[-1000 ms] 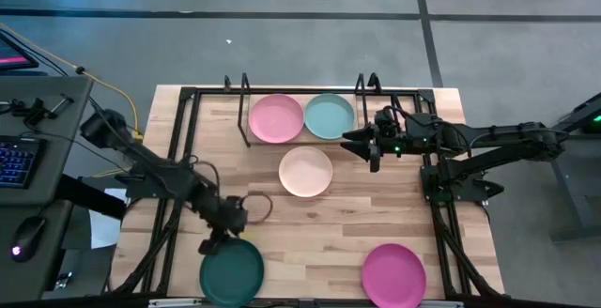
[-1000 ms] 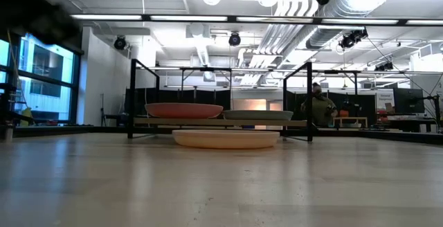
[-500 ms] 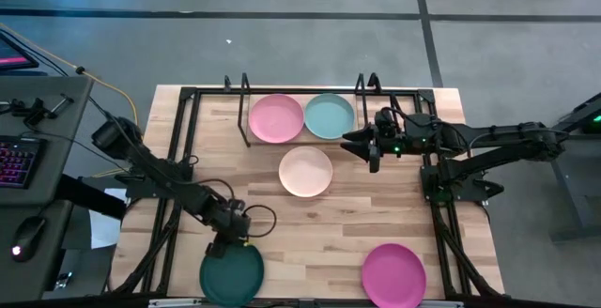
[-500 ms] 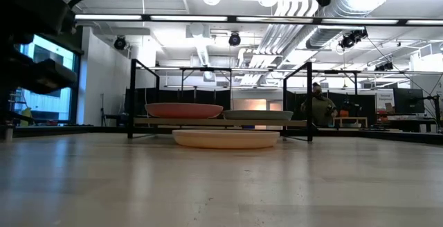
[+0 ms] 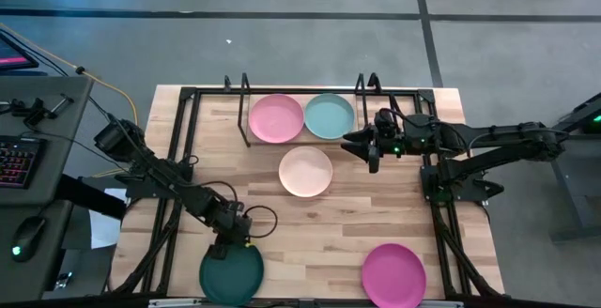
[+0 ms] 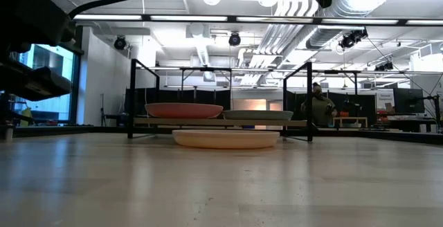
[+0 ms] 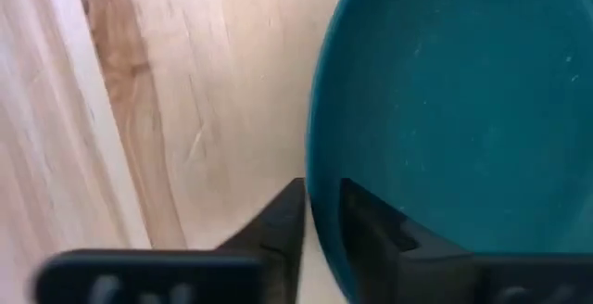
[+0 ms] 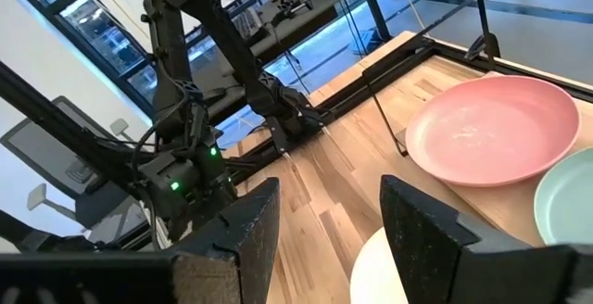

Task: Place and stack plates onto a shelf
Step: Stack the dark green plate on the pink plate on the shelf

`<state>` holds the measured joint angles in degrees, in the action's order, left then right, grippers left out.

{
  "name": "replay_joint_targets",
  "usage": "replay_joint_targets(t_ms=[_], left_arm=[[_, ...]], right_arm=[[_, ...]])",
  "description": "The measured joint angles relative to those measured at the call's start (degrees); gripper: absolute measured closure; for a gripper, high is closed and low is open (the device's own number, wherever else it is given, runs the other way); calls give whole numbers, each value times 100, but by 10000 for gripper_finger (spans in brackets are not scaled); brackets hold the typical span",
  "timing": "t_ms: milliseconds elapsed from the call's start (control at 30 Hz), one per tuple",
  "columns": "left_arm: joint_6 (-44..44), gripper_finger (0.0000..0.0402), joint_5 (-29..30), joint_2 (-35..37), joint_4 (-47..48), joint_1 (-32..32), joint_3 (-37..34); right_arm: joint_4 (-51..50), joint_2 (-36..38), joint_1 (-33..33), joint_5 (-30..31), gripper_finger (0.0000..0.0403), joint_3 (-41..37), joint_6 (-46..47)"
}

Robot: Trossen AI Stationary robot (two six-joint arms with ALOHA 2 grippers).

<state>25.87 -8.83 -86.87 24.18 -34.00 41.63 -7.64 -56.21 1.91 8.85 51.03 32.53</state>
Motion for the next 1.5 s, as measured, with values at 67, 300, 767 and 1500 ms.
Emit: replay_joint_targets(t_ms=[67,300,767,1500], left_arm=[[171,389,-186,100,159,91,19],[416,398,-126,1107,658,693,28],[2358,400,3342,2895,33,2695,558],[10045,401,6536,139,-1799,2229,-294]], right_arm=[[2,0,0,3,234,0,0],[-2,1,-4,5,234,0,-27],[-102,-52,-4,183,234,1,-54],[-250,-225,-4,207,234,0,-2]])
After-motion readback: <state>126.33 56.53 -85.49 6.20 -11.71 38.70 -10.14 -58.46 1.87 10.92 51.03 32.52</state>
